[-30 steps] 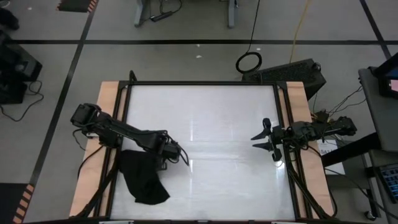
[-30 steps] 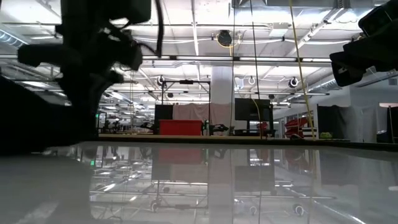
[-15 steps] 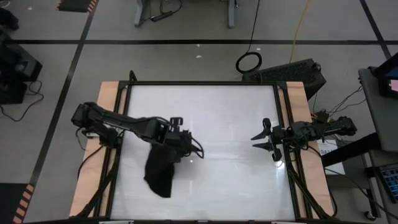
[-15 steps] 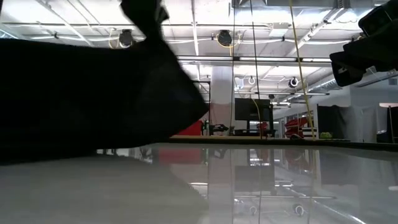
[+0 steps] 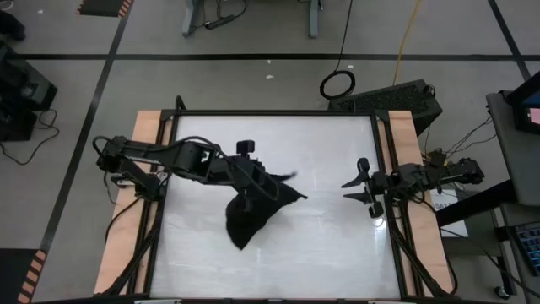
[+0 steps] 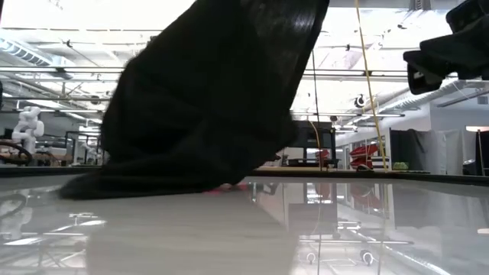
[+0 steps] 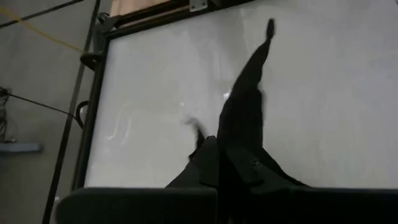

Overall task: Roll towel into tight, uniform cylinder
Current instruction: Roll the black towel

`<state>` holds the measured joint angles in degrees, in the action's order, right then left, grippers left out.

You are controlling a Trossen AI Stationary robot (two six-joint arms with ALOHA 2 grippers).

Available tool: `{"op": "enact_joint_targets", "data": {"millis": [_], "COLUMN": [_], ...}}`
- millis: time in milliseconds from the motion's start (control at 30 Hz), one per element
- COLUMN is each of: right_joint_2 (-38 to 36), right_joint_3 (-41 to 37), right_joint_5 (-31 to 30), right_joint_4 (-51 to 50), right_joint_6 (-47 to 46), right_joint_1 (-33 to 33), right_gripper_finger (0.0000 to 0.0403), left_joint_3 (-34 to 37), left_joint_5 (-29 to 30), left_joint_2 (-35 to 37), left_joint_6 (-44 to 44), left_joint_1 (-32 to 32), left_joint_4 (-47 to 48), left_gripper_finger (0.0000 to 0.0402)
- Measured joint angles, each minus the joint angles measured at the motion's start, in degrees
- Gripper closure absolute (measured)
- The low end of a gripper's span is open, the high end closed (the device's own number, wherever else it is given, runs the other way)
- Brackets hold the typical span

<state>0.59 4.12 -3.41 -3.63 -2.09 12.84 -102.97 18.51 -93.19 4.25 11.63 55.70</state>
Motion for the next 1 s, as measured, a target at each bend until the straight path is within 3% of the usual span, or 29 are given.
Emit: {"op": "enact_joint_targets", "data": {"millis": [400,700,800,1000], "right_joint_2": [0.03,0.01,0.20,5.93], "right_joint_3": [0.00,-0.02,-0.02,-0.02], "right_joint_5": [0.23,0.16,-2.00,-4.59], "right_joint_4": [-0.02,6.91,7.14,10.29], "right_joint_6": [1.22,1.06,-2.76,-3.39], "right_joint_1": [0.00,0.00,0.02,0.00], "right_gripper_finger": [0.0277,0.0277,0.0277,0.0267], "left_joint_3": [0.03,0.10,0.10,0.10], "left_joint_5": [-1.85,-3.73,-3.55,-2.86], "left_joint_2": [-2.64,-7.88,-9.10,-10.59], "left_joint_6": [-1.38,-0.84,-0.42,0.55], "left_joint_1": [-0.35,-0.79,-0.82,-2.46], "left_joint_4": [0.33,0.18,-0.11,-3.56], "left_gripper_finger": [0.0400,0.0400,0.0400,0.0400]}}
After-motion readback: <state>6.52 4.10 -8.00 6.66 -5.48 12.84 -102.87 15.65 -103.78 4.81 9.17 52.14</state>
